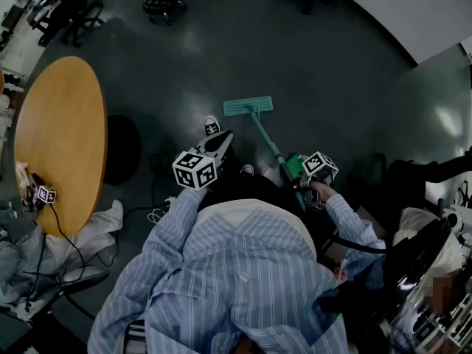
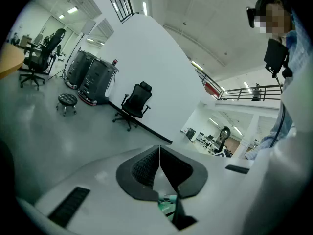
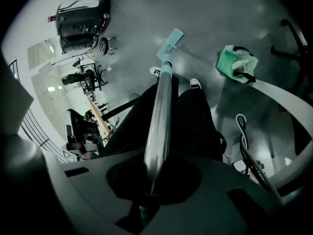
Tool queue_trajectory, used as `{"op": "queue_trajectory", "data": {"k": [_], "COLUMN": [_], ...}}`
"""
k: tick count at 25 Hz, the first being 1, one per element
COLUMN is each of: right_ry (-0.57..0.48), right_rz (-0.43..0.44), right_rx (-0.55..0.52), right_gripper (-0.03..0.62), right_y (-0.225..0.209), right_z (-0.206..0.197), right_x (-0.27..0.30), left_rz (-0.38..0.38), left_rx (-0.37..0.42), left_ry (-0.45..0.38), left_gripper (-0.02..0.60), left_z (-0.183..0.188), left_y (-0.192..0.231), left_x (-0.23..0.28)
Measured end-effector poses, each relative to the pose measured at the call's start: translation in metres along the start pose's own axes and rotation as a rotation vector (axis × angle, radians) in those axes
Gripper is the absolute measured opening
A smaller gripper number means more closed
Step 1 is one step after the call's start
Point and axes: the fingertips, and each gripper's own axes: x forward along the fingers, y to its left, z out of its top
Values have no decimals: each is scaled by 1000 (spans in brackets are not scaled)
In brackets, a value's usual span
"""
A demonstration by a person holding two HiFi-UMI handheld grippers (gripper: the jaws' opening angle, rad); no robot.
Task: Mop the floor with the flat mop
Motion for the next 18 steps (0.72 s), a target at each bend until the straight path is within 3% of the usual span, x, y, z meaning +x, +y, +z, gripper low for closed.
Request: {"op": "queue_trajectory", "data": {"k": [18], "right_ry": [8], "right_rz": [-32], "right_rx": [-24], "right_gripper": [27], "right_y": [8], "right_z": [19], "right_x": [5], "left_rz": [-7], "left_rx": [-28], "left_ry": [17], "left_gripper": [8], "left_z": [4], "left_y": [17], "left_x": [9]}}
